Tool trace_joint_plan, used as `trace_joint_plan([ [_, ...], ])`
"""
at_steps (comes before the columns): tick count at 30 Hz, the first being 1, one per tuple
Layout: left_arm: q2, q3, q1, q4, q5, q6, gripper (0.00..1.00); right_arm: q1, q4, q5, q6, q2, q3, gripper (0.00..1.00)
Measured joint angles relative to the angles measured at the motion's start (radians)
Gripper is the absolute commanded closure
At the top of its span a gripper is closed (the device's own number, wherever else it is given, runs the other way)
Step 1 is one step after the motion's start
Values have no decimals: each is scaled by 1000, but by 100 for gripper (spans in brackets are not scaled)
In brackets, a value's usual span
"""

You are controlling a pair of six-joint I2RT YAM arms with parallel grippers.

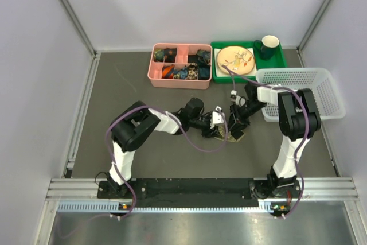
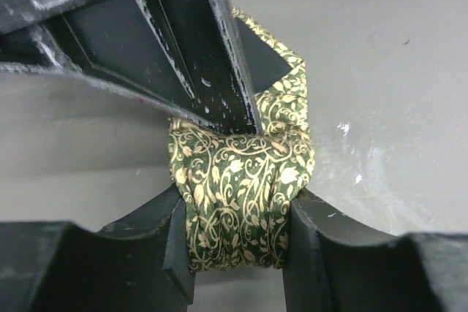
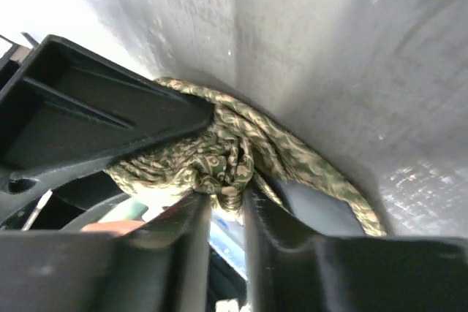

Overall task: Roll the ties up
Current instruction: Roll the tie at the center of the board.

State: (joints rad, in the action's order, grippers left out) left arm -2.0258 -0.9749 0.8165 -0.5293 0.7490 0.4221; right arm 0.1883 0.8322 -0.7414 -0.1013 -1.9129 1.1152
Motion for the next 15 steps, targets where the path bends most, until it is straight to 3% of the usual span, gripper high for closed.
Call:
trace_joint_plan([
  [2,24,-13,0,81,-37,31,92,-23,-3,-24,24,-4,0,54],
  [7,82,-36,3,274,-127,102,92,-70,-7,-122,93,16,-3,44],
  [15,90,-114,27,450,-200,143,85,-23,-86,-217,70,89,-40,49],
])
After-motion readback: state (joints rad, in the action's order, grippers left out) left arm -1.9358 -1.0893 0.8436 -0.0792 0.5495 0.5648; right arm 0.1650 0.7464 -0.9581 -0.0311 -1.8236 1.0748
